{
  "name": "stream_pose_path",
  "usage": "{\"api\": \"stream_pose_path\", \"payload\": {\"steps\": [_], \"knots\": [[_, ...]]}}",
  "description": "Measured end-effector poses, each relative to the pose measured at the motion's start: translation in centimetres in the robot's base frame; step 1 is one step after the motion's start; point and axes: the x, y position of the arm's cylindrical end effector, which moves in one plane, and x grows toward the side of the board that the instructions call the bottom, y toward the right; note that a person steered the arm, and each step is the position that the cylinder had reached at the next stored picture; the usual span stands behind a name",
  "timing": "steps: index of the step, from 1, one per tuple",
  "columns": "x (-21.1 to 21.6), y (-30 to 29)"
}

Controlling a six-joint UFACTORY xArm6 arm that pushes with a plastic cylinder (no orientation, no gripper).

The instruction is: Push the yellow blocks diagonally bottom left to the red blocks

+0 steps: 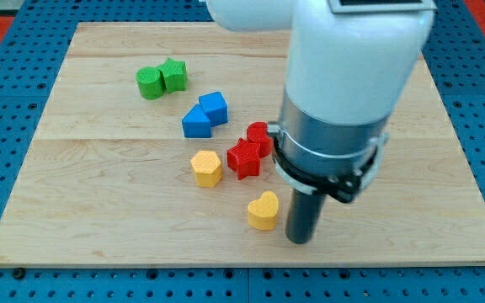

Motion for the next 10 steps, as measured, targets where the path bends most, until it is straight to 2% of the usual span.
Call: {"api": "stream_pose_path", "payload": {"steps": [2, 4, 5, 7, 9, 10], "knots": [[-1.7, -10.9], [-1.2, -1.1], [-3.1, -0.4], [-3.7, -9.4], [-5.7, -24.4], [-5.3, -25.8]]}}
